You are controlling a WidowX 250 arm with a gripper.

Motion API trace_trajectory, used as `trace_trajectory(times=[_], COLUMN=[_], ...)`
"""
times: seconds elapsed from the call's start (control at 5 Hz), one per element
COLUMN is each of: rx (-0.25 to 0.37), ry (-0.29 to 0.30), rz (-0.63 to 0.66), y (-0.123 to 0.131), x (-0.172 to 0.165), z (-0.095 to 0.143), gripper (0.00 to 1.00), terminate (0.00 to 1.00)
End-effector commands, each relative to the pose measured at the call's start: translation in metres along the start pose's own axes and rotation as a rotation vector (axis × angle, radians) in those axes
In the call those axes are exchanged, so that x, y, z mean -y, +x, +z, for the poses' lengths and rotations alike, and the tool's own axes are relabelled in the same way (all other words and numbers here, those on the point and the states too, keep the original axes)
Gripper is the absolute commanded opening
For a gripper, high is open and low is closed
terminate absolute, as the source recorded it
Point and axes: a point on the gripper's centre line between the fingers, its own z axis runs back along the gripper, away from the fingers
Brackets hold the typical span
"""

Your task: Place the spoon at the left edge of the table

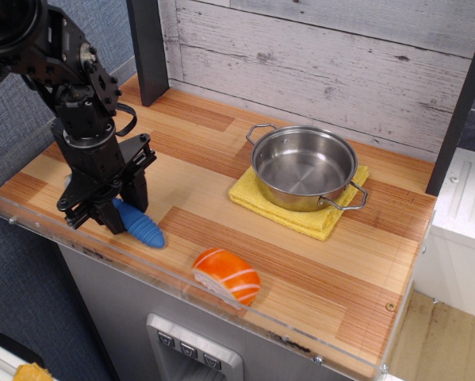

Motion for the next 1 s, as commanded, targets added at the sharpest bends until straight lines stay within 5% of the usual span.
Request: trace_trajectory(times=[0.0, 0.6, 0.8], rx=[0.001, 0.016, 0.017], ry=[-0.061, -0.092, 0.022], rz=[-0.04, -0.344, -0.614], y=[0.003, 0.007, 0.011], x=[0.001, 0.025, 0.025], z=[0.018, 0.05, 0.052], gripper=[0.0, 0.0, 0.0], terminate=[0.0, 0.0, 0.0])
